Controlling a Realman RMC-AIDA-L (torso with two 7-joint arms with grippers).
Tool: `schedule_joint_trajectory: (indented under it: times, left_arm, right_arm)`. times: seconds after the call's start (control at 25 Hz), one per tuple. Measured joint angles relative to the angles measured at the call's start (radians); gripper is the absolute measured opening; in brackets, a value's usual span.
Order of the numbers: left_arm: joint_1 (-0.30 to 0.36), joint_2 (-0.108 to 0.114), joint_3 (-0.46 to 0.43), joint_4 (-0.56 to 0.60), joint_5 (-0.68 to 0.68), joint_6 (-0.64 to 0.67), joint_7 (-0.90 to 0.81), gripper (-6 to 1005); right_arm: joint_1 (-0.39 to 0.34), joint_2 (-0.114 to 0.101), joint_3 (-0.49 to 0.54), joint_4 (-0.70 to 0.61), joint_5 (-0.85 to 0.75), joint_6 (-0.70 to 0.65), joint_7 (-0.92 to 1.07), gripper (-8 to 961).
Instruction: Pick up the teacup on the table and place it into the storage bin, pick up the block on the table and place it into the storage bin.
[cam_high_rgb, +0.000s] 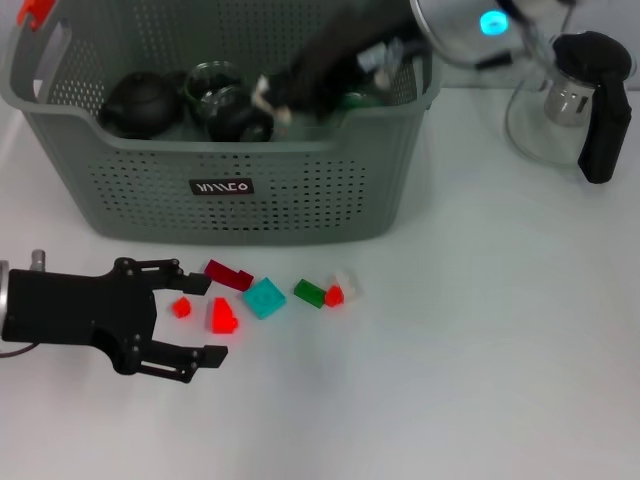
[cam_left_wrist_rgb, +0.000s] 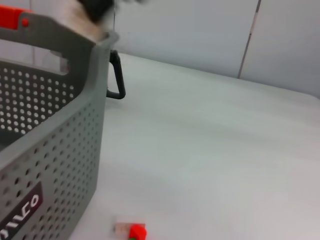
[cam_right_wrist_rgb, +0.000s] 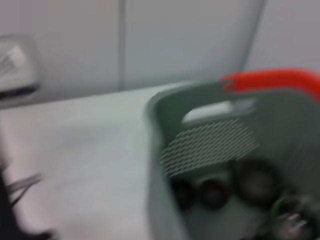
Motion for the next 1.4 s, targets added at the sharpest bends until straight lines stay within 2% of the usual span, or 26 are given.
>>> schedule_joint_trajectory:
  times: [0.36,0.64,0.84,1.0,1.28,1.4]
  left_arm:
    - [-0.014,-0.001,0.007,-0.003,0.004,-0.001,0.001,903]
    - [-0.017,0.004,0.007,-0.003,0.008,-0.008,0.001,903]
    - [-0.021,0.006,0.007,-0.001,0.015,-0.009,0.002,903]
    - [-0.026,0.009,0.007,0.002,0.015,-0.009,0.004,903]
    - [-0.028,0.012,0.007,0.0,0.016,-0.009,0.007,903]
    - [-0.028,0.011,0.007,-0.001,0.016,-0.007,0.014,903]
  right_arm:
    - [0.073,-0.003,0.029,0.167,-0.078,0.222,-0.026,108]
    - [0.07,-0.007,0.047,0.18,-0.099,0.26,-0.025,160]
    - [0.062,-0.008,0.058,0.154,-0.127,0.254,-0.021,361]
    - [0.013,-0.004,0.052,0.037,-0.107,0.16,-0.026,466]
    - [-0.173,-0.005,-0.006,-0.259,-0.008,-0.133,-0.047,618]
    - [-0.223,-0.004,-0.013,-0.315,-0.003,-0.265,-0.055,733]
